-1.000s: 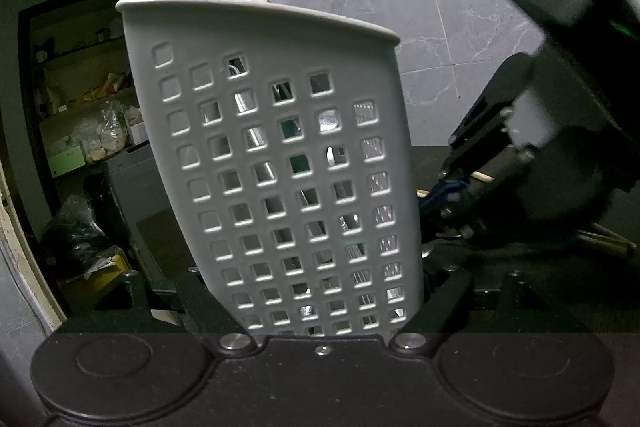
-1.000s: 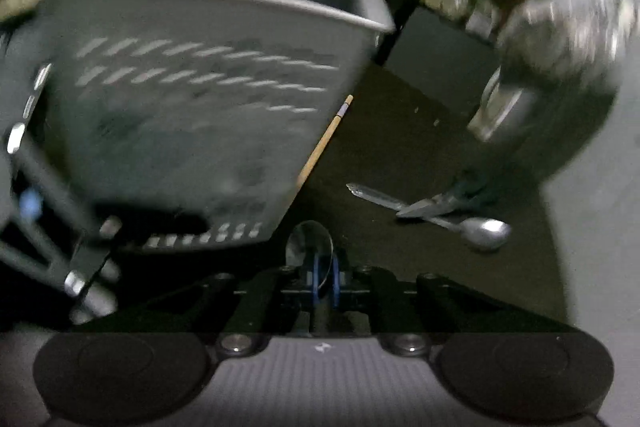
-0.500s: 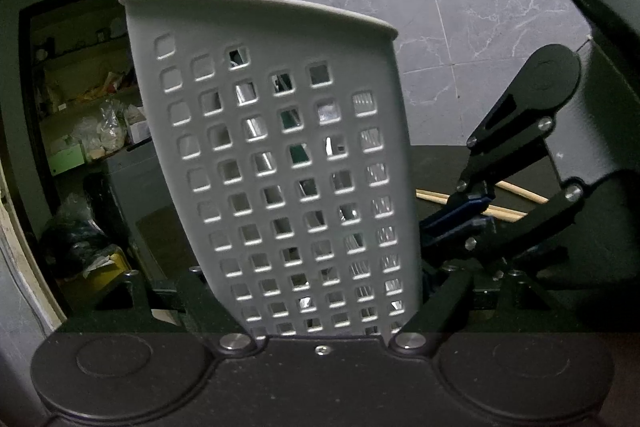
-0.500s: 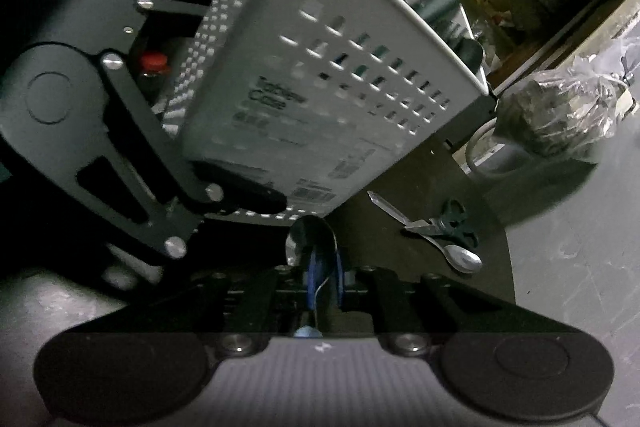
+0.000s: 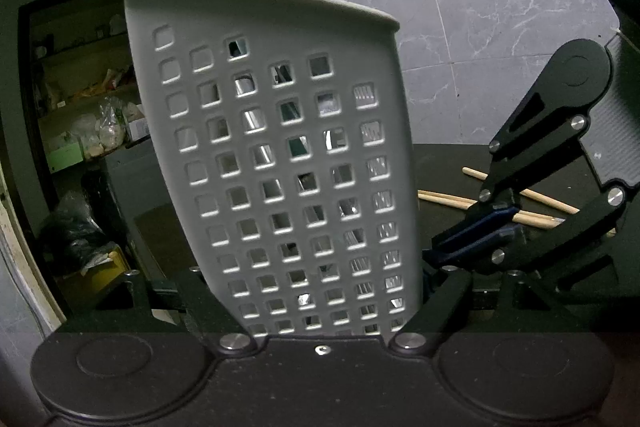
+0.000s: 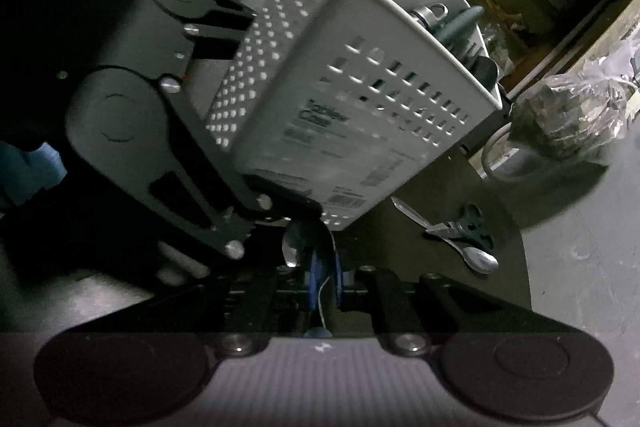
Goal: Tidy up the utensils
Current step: 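Carry the blue-handled spoon over the basket rim with the right gripper, then lower the spoon into the basket and open the right gripper, then move the right gripper back down to the utensil pile, then grasp the silver spoon beside the scissors with the right gripper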
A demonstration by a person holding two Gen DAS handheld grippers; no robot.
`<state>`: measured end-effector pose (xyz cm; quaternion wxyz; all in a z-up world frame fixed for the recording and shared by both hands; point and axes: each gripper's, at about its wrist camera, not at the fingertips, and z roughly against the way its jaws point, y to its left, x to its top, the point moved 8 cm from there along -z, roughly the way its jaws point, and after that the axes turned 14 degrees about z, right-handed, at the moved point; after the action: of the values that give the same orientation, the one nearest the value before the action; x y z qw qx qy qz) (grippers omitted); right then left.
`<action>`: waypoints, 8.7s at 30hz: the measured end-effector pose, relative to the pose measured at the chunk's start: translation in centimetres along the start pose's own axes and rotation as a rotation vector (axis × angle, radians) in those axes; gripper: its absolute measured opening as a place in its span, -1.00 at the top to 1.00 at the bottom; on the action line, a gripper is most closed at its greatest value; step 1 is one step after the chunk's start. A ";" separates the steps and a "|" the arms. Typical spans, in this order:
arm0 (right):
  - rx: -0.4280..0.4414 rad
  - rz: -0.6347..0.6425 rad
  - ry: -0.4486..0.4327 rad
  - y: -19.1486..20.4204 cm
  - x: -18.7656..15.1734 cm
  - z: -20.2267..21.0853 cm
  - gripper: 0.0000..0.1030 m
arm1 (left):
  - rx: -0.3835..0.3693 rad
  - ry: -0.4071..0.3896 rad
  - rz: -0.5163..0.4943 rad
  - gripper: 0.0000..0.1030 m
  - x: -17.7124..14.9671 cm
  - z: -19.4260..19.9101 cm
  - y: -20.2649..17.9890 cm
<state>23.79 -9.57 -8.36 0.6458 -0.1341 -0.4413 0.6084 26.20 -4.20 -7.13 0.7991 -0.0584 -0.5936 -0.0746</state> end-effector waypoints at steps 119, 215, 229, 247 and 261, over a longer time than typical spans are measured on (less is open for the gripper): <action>-0.172 -0.521 -0.431 -10.3 -1.1 7.2 0.39 | 0.023 0.007 0.006 -0.56 0.4 -0.2 -0.7; -0.201 -1.156 -0.241 -8.7 -11.8 4.0 -1.00 | 0.027 0.089 0.014 -0.55 1.2 -2.3 -0.3; -0.246 -1.069 -0.140 -10.5 -10.6 2.2 -1.00 | -0.015 0.070 -0.029 -0.57 0.5 -3.7 0.4; -0.052 -1.043 -0.130 -22.2 -10.8 -8.9 -1.00 | -0.025 0.055 -0.049 -0.59 -0.6 -2.9 -0.2; 0.037 -1.232 -0.126 -22.9 -14.9 -16.6 -0.67 | -0.029 0.066 -0.044 -0.62 -1.0 -2.6 -0.1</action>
<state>53.19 -22.14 -7.76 0.8533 0.1927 -0.4645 0.1379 28.34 -4.71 -8.87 0.8154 -0.0544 -0.5671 -0.1025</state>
